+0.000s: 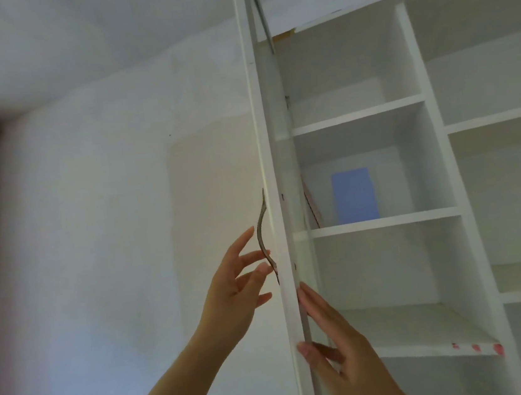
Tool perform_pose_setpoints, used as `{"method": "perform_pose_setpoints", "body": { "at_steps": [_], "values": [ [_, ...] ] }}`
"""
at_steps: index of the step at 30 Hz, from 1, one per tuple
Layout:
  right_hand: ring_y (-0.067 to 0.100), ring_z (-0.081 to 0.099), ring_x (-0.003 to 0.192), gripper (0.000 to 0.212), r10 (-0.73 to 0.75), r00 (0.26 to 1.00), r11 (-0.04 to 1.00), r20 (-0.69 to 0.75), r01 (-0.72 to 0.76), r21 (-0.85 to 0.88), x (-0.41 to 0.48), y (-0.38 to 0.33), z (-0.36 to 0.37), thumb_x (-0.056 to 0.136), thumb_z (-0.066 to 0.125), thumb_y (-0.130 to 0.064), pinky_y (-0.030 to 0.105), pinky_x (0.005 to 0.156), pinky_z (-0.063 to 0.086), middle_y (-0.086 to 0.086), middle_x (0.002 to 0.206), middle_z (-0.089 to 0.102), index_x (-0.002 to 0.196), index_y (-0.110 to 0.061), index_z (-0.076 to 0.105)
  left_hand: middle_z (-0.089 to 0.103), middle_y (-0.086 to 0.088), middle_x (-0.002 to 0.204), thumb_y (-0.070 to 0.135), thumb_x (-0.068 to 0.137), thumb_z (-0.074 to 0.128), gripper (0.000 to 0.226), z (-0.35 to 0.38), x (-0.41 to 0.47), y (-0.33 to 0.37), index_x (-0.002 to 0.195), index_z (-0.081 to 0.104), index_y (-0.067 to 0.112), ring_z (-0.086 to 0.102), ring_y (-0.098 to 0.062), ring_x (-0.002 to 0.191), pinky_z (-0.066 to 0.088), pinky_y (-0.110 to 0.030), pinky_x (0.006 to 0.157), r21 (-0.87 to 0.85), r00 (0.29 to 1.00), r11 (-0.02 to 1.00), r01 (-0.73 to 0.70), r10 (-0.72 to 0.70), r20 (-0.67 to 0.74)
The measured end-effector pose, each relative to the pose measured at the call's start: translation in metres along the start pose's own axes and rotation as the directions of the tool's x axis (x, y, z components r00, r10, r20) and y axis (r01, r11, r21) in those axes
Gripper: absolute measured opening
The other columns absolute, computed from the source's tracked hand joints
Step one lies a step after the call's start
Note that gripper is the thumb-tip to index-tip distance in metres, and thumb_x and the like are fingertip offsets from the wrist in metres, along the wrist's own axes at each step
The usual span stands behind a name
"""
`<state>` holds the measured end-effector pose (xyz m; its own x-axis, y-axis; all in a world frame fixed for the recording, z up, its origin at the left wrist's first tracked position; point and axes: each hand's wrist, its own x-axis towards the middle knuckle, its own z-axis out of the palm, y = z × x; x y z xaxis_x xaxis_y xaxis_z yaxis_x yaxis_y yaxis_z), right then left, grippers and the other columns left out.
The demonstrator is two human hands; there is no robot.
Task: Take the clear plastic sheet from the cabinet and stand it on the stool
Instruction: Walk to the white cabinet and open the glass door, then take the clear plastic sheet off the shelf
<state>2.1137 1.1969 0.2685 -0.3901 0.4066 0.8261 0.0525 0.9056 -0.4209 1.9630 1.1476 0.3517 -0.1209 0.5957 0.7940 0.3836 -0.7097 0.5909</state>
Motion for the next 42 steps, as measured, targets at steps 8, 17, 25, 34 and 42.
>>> {"method": "perform_pose_setpoints", "body": {
  "at_steps": [8,17,25,34,42],
  "values": [
    [-0.014,0.019,0.132,0.057,0.075,0.993,0.997,0.096,-0.074,-0.011,-0.006,0.002,-0.023,0.074,0.036,-0.077,0.021,0.107,0.032,-0.049,0.139,0.011,0.127,-0.068,0.017,0.060,0.009,0.116,0.024,0.087,0.054,0.035,-0.009,-0.015,0.038,0.116,0.050,0.043,0.064,-0.001,0.094,0.054,-0.015,0.069,0.103,0.994,0.994,-0.046,0.056,-0.092],
    [-0.006,0.035,0.126,0.057,0.072,0.990,0.997,0.119,-0.067,-0.043,-0.006,0.011,-0.110,0.078,0.044,-0.070,0.031,0.108,0.033,-0.027,0.138,0.037,0.131,-0.052,0.033,0.065,0.007,0.112,0.029,0.084,0.058,0.028,0.044,-0.024,0.093,0.111,0.057,0.040,0.064,-0.009,0.100,0.052,-0.034,0.083,0.126,0.979,0.984,-0.123,0.141,-0.144],
    [-0.013,0.040,0.114,0.047,0.051,0.989,0.988,0.139,-0.030,-0.149,-0.013,0.024,-0.201,0.084,0.052,-0.052,0.004,0.088,0.031,-0.026,0.126,0.046,0.129,-0.041,0.044,0.063,0.013,0.115,0.039,0.079,0.053,0.039,0.132,-0.025,0.093,0.118,0.055,0.039,0.059,-0.006,0.108,0.049,-0.037,0.092,0.217,0.994,0.971,-0.101,0.106,-0.012],
    [-0.006,0.044,0.108,0.039,0.066,0.979,0.927,0.192,0.011,-0.374,-0.009,0.060,-0.280,0.086,0.053,-0.049,0.005,0.084,0.029,-0.020,0.122,0.051,0.123,-0.036,0.051,0.059,0.020,0.116,0.036,0.088,0.051,0.028,0.207,-0.005,0.050,0.115,0.053,0.040,0.053,0.007,0.107,0.039,-0.009,0.083,0.411,0.996,0.909,-0.068,0.042,0.072],
    [0.006,0.042,0.123,0.044,0.058,0.981,0.890,0.187,0.034,-0.455,0.036,0.109,-0.292,0.087,0.053,-0.048,0.027,0.104,0.033,-0.012,0.135,0.048,0.128,-0.030,0.049,0.053,0.016,0.122,0.036,0.091,0.047,0.028,0.233,0.058,-0.012,0.119,0.049,0.037,0.048,-0.002,0.112,0.039,-0.013,0.086,0.496,0.995,0.865,-0.072,0.032,0.090]
  ]
}}
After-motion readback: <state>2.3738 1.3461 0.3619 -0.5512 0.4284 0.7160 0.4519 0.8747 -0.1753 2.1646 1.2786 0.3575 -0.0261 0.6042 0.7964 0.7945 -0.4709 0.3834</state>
